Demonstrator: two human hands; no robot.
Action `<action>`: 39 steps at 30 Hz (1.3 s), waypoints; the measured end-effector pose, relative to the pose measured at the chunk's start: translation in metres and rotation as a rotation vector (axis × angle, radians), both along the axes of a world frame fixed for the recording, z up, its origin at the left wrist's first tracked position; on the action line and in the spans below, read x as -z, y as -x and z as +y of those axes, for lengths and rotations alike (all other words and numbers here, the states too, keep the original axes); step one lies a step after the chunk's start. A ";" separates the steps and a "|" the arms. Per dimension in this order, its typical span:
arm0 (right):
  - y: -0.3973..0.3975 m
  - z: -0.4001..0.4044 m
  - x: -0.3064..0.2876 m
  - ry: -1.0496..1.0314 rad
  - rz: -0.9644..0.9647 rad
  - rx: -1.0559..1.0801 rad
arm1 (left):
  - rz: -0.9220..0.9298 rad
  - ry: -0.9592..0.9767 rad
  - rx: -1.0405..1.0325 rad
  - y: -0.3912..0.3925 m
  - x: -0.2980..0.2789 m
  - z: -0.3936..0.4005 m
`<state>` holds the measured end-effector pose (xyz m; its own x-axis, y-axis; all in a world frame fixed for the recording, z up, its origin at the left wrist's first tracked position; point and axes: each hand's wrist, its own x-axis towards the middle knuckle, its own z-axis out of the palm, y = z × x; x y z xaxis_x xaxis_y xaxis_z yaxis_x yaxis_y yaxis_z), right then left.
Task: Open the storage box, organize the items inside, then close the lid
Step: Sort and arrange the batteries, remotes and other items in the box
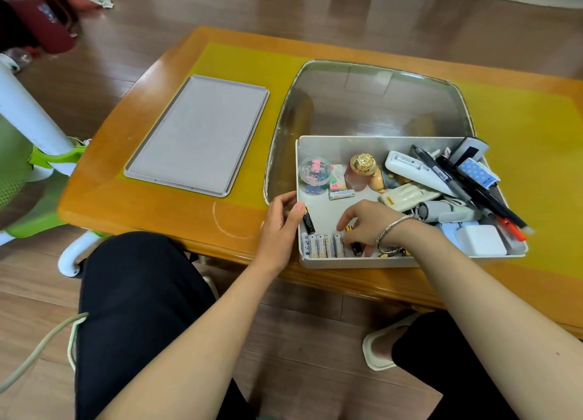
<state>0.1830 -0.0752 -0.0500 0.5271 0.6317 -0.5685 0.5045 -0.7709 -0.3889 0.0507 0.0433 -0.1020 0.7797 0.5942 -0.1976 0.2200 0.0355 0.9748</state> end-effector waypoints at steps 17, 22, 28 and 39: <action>0.004 0.005 0.001 -0.062 -0.088 -0.038 | -0.008 0.003 0.004 -0.001 0.000 0.000; 0.002 0.018 -0.002 -0.189 -0.127 0.039 | -0.008 0.011 -0.001 -0.001 0.001 0.001; 0.009 0.045 0.005 -0.266 -0.048 0.181 | -0.002 -0.002 0.008 0.000 0.003 0.002; 0.011 0.048 0.013 -0.201 -0.113 0.111 | -0.004 -0.041 0.013 -0.001 0.003 0.001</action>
